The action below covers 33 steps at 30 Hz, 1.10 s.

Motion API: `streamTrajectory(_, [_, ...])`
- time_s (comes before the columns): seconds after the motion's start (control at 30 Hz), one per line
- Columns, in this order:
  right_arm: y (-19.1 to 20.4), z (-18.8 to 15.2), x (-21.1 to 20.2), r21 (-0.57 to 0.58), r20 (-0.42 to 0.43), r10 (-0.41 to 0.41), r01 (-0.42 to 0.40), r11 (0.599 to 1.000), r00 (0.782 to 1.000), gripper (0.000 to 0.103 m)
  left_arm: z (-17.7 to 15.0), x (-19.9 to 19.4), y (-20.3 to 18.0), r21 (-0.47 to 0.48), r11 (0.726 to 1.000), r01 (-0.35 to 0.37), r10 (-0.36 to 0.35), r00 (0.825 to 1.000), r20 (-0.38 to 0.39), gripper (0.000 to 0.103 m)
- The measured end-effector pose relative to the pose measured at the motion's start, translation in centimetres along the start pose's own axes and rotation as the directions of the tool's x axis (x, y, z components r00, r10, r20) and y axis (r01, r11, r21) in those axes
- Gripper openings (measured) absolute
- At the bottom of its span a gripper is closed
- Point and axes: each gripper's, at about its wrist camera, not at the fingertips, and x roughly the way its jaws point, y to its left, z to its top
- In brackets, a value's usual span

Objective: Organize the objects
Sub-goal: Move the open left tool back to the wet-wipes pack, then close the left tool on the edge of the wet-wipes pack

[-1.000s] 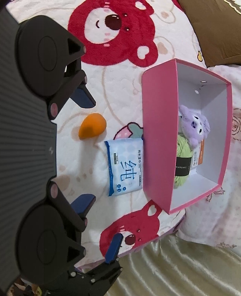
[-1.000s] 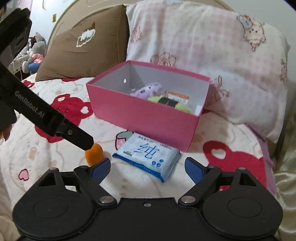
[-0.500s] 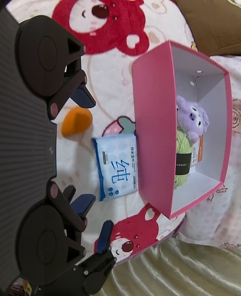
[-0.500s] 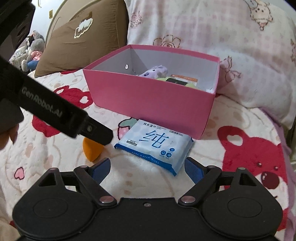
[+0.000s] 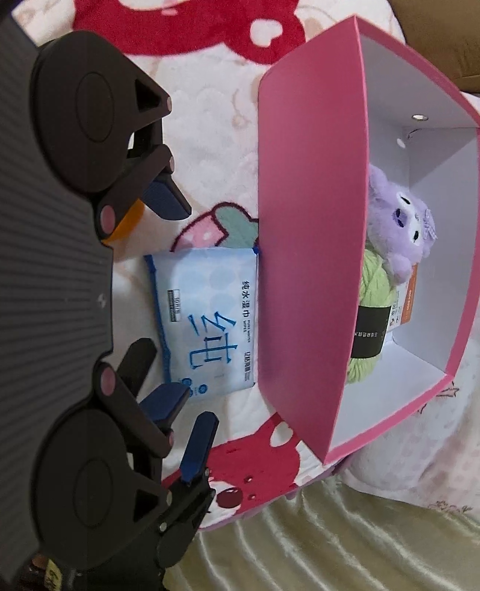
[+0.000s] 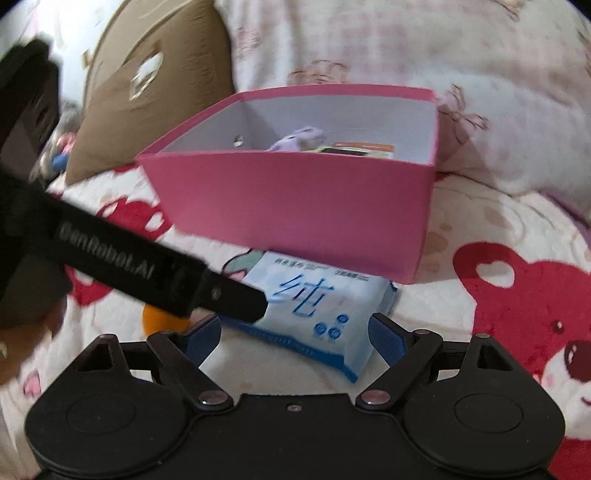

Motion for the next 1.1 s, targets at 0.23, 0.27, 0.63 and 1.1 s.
streamTrajectory(0.23, [-1.7, 0.3, 1.9, 0.109, -0.031, -0.007, 0.01, 0.994, 1.0, 0.09, 0.4, 2.0, 0.0, 0.009, 0.998, -0.068, 0.067, 0.997, 0.036, 0.07])
streamTrajectory(0.27, [-1.9, 0.2, 2.2, 0.126, -0.038, -0.004, 0.009, 0.992, 0.999, 0.09, 0.4, 2.3, -0.1, 0.02, 0.998, -0.057, 0.056, 0.998, 0.028, 0.064])
streamTrajectory(0.63, [-1.3, -0.7, 2.4, 0.13, -0.058, -0.057, 0.064, 0.989, 0.997, 0.066, -0.4, 3.2, 0.1, 0.01, 1.0, -0.027, 0.027, 0.999, 0.037, 0.057])
streamTrajectory(1.1, [0.5, -0.8, 1.8, 0.014, -0.055, -0.082, 0.083, 0.996, 0.995, 0.062, -2.1, 2.0, -1.4, 0.045, 0.999, -0.007, 0.003, 0.996, 0.086, 0.053])
